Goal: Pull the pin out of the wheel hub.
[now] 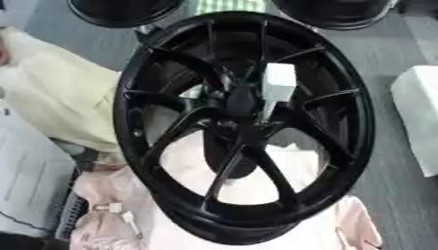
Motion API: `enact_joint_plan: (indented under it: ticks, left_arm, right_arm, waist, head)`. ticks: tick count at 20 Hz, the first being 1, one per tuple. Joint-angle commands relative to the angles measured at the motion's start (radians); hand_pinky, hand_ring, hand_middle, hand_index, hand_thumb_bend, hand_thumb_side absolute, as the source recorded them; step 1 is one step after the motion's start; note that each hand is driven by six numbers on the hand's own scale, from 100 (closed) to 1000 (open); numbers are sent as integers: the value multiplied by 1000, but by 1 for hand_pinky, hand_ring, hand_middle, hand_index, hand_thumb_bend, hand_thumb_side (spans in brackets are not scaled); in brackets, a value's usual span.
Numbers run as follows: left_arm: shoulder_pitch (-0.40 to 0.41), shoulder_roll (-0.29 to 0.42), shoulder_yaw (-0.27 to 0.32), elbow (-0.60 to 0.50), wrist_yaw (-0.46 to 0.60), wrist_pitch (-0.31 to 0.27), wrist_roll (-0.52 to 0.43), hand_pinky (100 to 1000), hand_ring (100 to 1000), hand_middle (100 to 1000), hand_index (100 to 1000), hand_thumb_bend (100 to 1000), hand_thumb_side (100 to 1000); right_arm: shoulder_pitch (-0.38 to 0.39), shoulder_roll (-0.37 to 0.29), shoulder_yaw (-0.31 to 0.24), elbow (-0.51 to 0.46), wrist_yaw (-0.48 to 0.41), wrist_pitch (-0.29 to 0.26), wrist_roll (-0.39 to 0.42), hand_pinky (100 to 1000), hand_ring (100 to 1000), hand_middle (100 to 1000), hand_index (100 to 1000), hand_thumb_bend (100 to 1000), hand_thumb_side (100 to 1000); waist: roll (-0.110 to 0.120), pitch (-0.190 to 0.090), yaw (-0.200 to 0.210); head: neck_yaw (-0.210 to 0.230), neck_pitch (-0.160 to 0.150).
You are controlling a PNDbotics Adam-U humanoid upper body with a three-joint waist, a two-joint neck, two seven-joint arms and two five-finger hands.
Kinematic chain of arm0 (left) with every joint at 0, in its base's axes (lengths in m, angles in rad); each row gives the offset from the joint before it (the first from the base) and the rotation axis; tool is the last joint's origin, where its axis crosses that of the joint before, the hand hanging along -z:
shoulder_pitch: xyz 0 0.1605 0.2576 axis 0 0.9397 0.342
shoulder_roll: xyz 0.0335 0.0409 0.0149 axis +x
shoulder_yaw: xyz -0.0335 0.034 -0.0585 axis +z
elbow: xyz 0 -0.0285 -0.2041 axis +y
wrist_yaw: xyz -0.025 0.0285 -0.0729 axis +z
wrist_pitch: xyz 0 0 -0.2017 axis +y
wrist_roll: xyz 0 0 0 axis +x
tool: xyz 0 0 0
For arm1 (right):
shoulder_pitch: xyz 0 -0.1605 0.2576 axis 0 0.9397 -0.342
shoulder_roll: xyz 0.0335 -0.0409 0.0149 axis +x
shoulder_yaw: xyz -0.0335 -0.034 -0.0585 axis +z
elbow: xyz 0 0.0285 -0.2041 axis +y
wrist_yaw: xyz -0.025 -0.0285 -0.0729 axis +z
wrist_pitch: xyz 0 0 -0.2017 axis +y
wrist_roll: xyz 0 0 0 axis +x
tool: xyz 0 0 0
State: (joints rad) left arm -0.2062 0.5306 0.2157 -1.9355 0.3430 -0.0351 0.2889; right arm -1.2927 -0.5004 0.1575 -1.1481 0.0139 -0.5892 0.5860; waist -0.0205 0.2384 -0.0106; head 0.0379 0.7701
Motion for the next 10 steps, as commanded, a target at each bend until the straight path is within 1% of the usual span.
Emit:
enact_joint_plan:
  ticks: [1, 3, 5, 7, 10]
  left_arm:
    - [1, 19, 17, -5, -2, 4, 2, 469, 495, 528, 659, 100, 750]
    - [4, 20, 18, -3, -3, 5, 4, 469, 495, 528, 660, 100, 751]
    - [5, 19, 17, -2, -4, 7, 3, 469, 495, 528, 660, 100, 752]
    - [7, 19, 17, -1, -4, 8, 3, 469, 496, 528, 659, 100, 753]
    - [13, 19, 21, 0, -6, 9, 6, 468, 496, 528, 659, 100, 755]
  right_arm:
    - [-18, 13, 13, -34, 18, -17, 44, 766, 737, 690, 727, 503, 262]
    - [-14, 23, 23, -31, 56, 20, 30, 759, 739, 689, 724, 509, 287]
    - [-16, 30, 38, -37, 87, 55, 18, 763, 742, 692, 726, 507, 292]
    - [-17, 33, 51, -54, 114, 68, 5, 767, 747, 701, 732, 505, 305]
    - [-10, 27, 77, -76, 159, 69, 2, 780, 764, 723, 748, 507, 356]
  waist:
    - [1, -30, -5]
    - [-1, -32, -7]
    - [-2, -34, -9]
    - [-4, -35, -10]
    - [-6, -36, -15]
  head:
    - [-2, 0]
    - [1, 0]
    - [5, 0]
    - [9, 0]
    - [22, 0]
